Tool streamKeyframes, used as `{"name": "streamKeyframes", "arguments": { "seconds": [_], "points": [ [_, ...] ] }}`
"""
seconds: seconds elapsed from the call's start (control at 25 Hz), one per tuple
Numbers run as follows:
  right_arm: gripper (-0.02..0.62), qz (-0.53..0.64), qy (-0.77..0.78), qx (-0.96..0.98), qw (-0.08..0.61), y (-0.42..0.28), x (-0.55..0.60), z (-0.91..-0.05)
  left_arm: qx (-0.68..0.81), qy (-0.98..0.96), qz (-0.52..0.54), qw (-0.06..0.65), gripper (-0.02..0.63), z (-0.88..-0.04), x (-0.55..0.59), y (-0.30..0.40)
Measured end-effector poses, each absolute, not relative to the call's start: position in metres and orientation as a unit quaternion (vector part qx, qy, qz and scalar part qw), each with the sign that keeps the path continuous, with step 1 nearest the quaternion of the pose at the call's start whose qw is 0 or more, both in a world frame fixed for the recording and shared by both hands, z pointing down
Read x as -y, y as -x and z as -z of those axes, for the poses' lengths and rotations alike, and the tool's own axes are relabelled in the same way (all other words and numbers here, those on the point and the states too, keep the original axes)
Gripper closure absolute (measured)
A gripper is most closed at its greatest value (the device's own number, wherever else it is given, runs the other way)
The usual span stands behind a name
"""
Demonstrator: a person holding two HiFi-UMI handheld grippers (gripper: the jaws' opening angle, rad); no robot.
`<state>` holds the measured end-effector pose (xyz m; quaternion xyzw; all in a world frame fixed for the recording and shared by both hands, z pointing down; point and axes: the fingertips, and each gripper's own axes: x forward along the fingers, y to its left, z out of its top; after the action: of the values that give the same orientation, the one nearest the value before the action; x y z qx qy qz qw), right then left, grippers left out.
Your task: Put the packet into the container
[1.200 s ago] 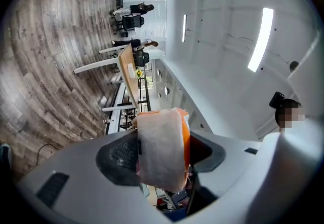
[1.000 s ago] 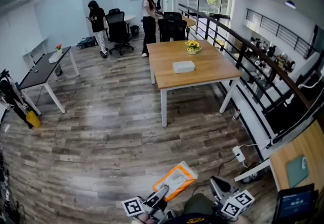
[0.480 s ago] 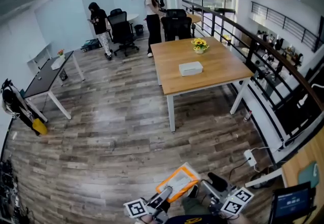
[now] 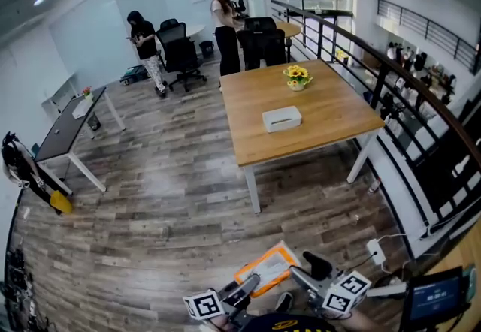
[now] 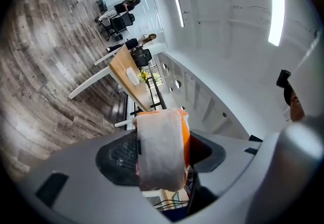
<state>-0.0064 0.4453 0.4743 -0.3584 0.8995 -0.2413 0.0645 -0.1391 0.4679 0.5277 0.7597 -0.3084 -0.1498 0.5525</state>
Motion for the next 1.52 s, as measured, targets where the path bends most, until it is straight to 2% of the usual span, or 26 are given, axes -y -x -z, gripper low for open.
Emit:
{"name": "streamKeyframes", "arguments": {
  "seconds": [0.4, 0.48, 0.76, 1.0, 1.52],
  "points": [
    [0.357, 0.279, 0.360, -0.890, 0.030, -0.003, -0.370, -0.502, 0.300, -0.769, 0.103, 0.556, 0.359, -0.534, -0.406, 0.109],
    [0.395, 0.279, 0.370, -0.886, 0.028, -0.008, -0.355, -0.505, 0.293, -0.771, 0.096, 0.557, 0.357, -0.536, -0.390, 0.106],
    [0.449, 0.286, 0.420, -0.861, 0.037, -0.027, -0.291, -0.506, 0.245, -0.780, 0.082, 0.570, 0.354, -0.541, -0.316, 0.092],
    [0.488, 0.324, 0.458, -0.823, 0.086, -0.041, -0.222, -0.497, 0.202, -0.786, 0.089, 0.578, 0.351, -0.527, -0.240, 0.094],
    [0.502, 0.353, 0.486, -0.782, 0.167, -0.040, -0.124, -0.471, 0.140, -0.775, 0.116, 0.605, 0.350, -0.510, -0.125, 0.102]
  ]
}}
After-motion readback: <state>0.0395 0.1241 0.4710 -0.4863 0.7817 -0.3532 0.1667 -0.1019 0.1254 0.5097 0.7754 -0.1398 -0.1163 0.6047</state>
